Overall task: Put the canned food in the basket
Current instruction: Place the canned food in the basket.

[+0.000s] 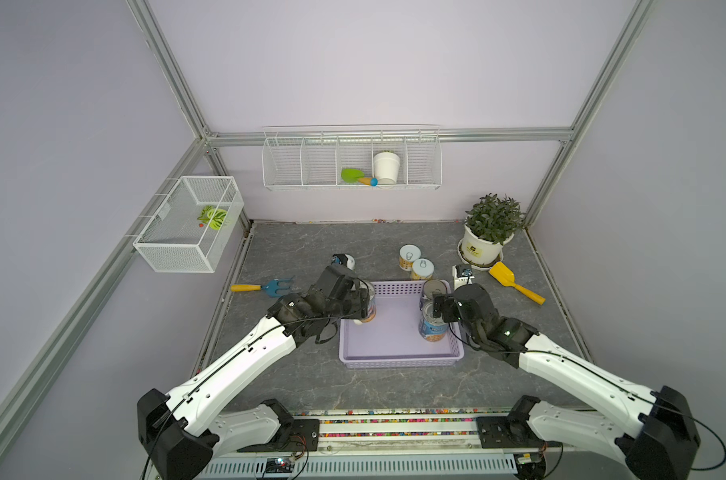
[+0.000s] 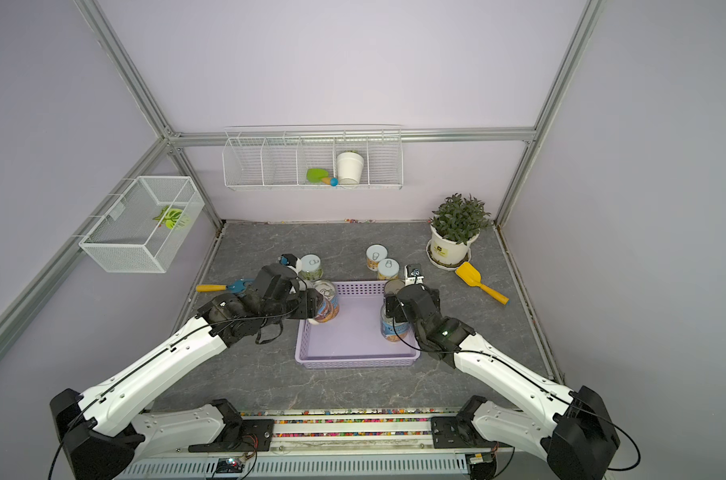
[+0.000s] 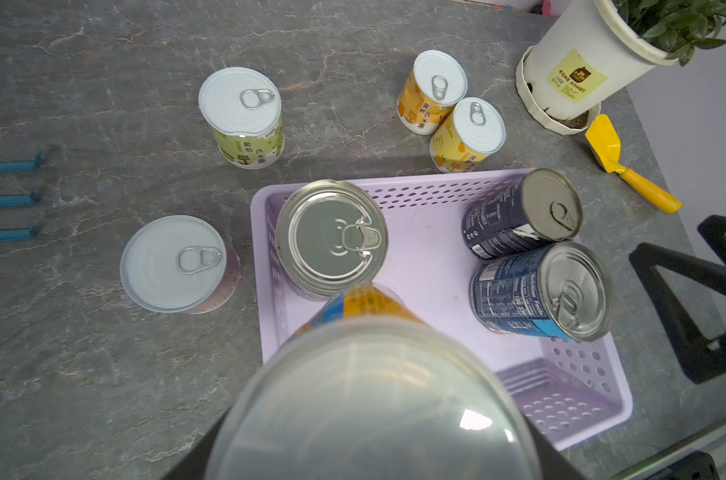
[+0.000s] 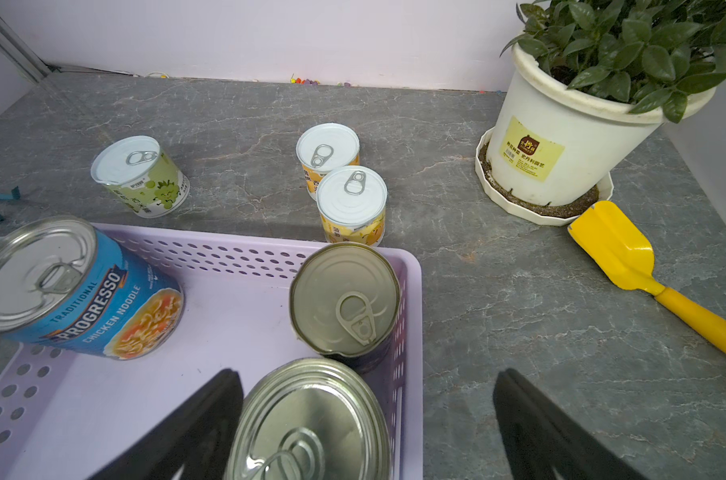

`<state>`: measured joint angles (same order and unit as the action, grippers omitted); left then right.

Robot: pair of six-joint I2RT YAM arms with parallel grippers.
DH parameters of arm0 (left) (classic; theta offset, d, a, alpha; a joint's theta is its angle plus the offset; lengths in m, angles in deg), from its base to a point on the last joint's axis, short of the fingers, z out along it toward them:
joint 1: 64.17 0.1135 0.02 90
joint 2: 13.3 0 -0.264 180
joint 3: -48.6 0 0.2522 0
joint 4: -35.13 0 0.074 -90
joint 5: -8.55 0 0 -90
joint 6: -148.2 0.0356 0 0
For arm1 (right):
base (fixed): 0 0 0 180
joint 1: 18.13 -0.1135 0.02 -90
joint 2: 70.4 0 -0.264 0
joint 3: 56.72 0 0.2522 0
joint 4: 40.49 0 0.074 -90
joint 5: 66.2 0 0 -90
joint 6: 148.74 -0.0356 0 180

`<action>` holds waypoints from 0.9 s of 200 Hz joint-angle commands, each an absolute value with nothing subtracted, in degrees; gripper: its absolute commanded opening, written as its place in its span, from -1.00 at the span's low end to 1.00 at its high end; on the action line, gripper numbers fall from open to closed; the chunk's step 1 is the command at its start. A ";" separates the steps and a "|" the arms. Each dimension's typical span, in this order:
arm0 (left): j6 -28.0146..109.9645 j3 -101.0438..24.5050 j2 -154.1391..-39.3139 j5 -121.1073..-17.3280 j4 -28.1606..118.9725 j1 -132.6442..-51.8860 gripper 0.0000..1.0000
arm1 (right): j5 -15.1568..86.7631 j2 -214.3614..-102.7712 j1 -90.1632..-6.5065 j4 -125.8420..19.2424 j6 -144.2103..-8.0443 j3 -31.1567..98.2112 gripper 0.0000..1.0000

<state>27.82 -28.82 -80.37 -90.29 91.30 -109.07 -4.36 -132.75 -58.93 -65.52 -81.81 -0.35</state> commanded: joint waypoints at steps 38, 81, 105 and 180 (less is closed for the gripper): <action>26.64 -29.32 -78.81 -89.74 89.97 -110.74 -0.21 | -3.66 -133.04 -58.48 -64.62 -81.95 0.90 0.97; 27.08 -29.91 -82.76 -91.49 89.64 -110.72 -0.20 | -3.54 -133.15 -58.50 -64.63 -82.12 0.92 0.97; 27.26 -29.99 -86.67 -94.60 88.70 -110.75 -0.20 | -3.62 -133.37 -58.40 -64.53 -82.06 1.05 0.97; 24.65 -28.63 -97.19 -101.31 83.15 -110.74 -0.23 | -3.62 -133.49 -58.35 -64.26 -82.12 0.81 0.97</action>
